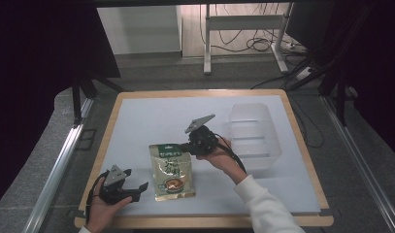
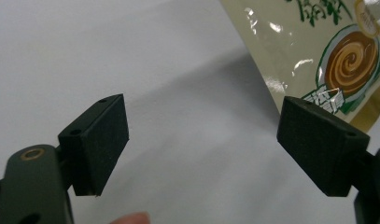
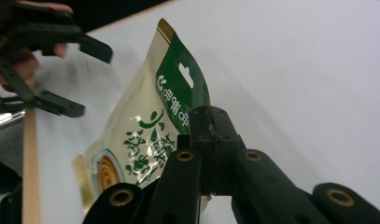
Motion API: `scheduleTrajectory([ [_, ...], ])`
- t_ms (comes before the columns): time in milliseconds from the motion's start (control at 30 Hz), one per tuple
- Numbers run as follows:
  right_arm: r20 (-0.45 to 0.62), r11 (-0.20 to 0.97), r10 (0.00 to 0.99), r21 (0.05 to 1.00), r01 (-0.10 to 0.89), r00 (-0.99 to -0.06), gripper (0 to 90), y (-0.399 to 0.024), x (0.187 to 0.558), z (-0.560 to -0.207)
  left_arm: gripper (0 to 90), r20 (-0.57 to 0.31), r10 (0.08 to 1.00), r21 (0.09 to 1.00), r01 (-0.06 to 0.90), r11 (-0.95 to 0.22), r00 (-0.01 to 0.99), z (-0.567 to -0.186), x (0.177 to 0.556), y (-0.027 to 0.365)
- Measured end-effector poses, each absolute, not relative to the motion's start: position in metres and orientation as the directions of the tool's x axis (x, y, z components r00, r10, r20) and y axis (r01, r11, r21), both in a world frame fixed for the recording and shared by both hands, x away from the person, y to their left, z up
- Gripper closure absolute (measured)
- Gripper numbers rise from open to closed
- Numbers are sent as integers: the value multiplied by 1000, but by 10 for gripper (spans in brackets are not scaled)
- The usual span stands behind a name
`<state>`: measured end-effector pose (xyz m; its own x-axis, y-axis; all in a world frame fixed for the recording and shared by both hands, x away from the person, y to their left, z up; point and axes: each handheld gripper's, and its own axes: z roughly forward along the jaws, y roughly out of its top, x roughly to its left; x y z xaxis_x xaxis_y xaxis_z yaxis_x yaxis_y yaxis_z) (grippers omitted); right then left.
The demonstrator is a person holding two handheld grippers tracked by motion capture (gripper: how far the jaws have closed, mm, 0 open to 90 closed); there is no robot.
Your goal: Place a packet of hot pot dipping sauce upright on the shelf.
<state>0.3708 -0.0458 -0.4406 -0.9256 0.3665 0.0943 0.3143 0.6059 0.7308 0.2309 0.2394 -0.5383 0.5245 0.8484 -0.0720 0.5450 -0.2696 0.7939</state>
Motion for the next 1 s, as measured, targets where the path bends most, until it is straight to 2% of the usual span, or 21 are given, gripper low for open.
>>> scheduleTrajectory([
  [467, 27, 565, 290, 802, 194, -957, 895, -49, 343, -400, 168, -64, 847, 792, 543, -279, 528, -539, 231, 239],
  [1000, -45, 524, 268, 845, 107, -962, 896, -61, 335, -379, 168, -62, 848, 791, 544, -280, 526, -539, 232, 238],
])
